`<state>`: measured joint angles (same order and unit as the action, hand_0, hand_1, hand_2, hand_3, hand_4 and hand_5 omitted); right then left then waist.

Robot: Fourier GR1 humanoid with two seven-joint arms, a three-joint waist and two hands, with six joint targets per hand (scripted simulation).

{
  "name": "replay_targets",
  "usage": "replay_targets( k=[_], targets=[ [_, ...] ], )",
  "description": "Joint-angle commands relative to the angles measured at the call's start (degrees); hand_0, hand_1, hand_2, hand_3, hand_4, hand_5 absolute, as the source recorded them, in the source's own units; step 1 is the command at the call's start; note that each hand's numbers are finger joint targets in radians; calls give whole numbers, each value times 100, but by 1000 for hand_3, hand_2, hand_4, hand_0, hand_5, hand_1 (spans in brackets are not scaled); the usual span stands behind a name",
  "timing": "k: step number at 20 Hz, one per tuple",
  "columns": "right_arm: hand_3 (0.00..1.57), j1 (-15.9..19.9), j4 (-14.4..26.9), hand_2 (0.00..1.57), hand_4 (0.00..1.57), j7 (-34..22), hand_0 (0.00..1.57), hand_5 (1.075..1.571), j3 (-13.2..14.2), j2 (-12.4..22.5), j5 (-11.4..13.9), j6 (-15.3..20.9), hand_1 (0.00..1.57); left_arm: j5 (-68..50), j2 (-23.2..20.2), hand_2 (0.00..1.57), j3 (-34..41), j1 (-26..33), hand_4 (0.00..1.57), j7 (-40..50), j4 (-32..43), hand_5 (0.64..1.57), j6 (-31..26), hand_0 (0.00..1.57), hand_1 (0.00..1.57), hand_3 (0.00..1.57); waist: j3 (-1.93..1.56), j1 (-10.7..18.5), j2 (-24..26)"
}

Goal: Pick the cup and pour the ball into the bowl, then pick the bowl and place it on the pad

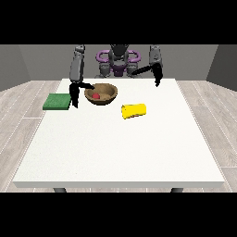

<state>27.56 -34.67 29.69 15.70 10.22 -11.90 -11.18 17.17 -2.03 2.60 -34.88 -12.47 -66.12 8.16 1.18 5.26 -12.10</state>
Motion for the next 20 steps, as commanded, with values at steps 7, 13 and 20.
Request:
replay_targets(
  k=[7, 13, 20],
  targets=[
    [0, 354, 250, 0, 292, -433, 0, 1538, 12, -649, -167, 550, 0, 1, 118, 0, -173, 2, 0, 432, -135, 1562, -102, 0, 0, 0, -119, 306, 261],
    [0, 605, 148, 0, 381, -953, 0, 1551, -145, -840, -164, 922, 0, -46, 160, 0, -128, 517, 0, 9, 92, 1564, -7, 0, 0, 0, -119, 28, 453],
    [1571, 35, 744, 1571, 1045, -977, 1571, 1553, -322, -360, 378, 1403, 1571, -264, -355, 0, 70, 149, 0, 94, -337, 1568, -483, 0, 0, 0, -115, 410, 8]
  ],
)
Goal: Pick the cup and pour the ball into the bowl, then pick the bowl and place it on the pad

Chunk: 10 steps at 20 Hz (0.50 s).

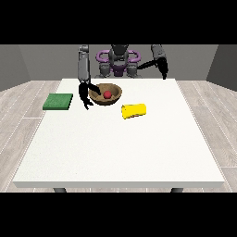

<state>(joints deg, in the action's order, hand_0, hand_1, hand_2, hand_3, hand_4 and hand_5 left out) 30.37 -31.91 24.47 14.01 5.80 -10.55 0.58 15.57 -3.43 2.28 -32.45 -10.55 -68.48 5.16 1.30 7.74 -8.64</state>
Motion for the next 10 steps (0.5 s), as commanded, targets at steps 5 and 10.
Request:
replay_targets(
  k=[5, 10],
  targets=[
    [1571, -118, 335, 1571, 1029, -1066, 1571, 1550, -331, 105, 434, 661, 1571, -214, -178, 0, 257, 42, 0, 69, 152, 1570, -144, 0, 0, 0, -124, -118, 142],
    [1571, 109, -25, 1571, 1020, -2021, 1571, 1552, -618, 67, 571, 812, 1571, -308, -398, 0, 552, 587, 0, -274, 575, 1570, -106, 0, 0, 0, -127, -570, 723]
  ],
)
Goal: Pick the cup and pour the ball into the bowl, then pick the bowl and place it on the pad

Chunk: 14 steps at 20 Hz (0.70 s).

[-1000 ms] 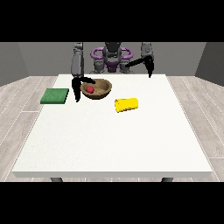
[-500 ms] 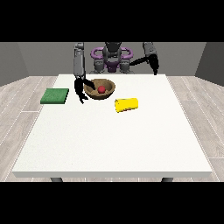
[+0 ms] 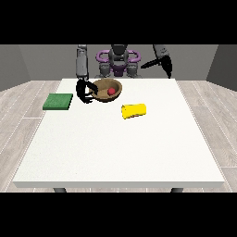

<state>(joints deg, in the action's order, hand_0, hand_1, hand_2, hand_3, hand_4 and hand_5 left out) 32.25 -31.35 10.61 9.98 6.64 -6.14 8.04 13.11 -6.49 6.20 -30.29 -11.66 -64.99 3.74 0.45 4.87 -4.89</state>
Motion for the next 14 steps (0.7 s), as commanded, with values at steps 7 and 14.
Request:
replay_targets(
  k=[7, 14],
  targets=[
    [1571, 305, -731, 1571, 1052, -1938, 1571, 1553, -244, 122, -97, -196, 1571, -287, -500, 0, 591, 223, 0, -116, 678, 1570, -38, 0, 0, 0, -42, -792, 640],
    [1571, 246, -793, 1571, 1062, -1620, 1571, 1560, 384, 1323, -563, -1194, 1571, -149, -185, 0, 352, 279, 0, -624, 473, 1569, 299, 0, 0, 0, -46, -666, -37]
  ],
)
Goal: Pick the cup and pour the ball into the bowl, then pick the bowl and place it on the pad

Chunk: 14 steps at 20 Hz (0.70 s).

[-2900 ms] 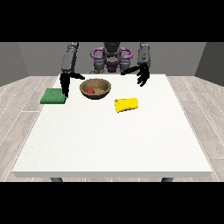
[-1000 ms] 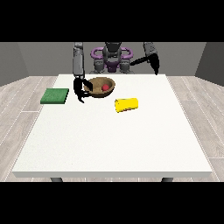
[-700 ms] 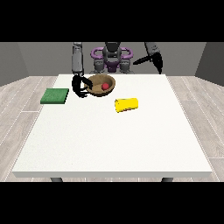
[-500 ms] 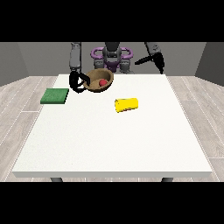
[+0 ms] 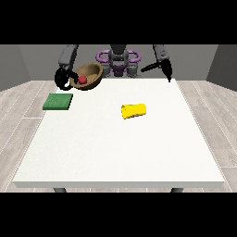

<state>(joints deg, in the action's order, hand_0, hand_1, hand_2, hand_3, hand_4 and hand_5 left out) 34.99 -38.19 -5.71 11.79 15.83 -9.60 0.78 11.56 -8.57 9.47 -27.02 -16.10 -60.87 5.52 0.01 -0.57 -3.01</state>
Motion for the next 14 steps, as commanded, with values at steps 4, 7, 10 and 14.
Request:
replay_targets(
  k=[4, 7, 10, 14],
  targets=[
    [1571, 190, -153, 1571, 1062, -110, 1571, 1560, 435, 874, -407, -781, 1571, 47, 53, 0, 37, -34, 0, -575, 214, 1565, 271, 0, 0, 0, -1, -89, -561],
    [1571, 255, 152, 1571, 1078, 125, 1571, 1559, 904, 1292, -804, -1224, 1571, 200, 324, 0, -161, -182, 0, -783, -74, 1566, 585, 0, 0, 0, -5, 50, -1086],
    [1571, 386, 496, 1571, 1047, 287, 1571, 1561, 1215, 1695, -1000, -1491, 1571, 399, 464, 0, -370, -344, 0, -730, -338, 1565, 809, 0, 0, 0, -8, 232, -1497],
    [1442, 182, 1083, 1571, 1031, 1225, 1571, 1563, 1556, 2212, -1010, -1814, 1571, 407, 449, 0, -692, -477, 0, -302, -1189, 1564, 506, 0, 0, 0, -19, 603, -2060]
  ],
)
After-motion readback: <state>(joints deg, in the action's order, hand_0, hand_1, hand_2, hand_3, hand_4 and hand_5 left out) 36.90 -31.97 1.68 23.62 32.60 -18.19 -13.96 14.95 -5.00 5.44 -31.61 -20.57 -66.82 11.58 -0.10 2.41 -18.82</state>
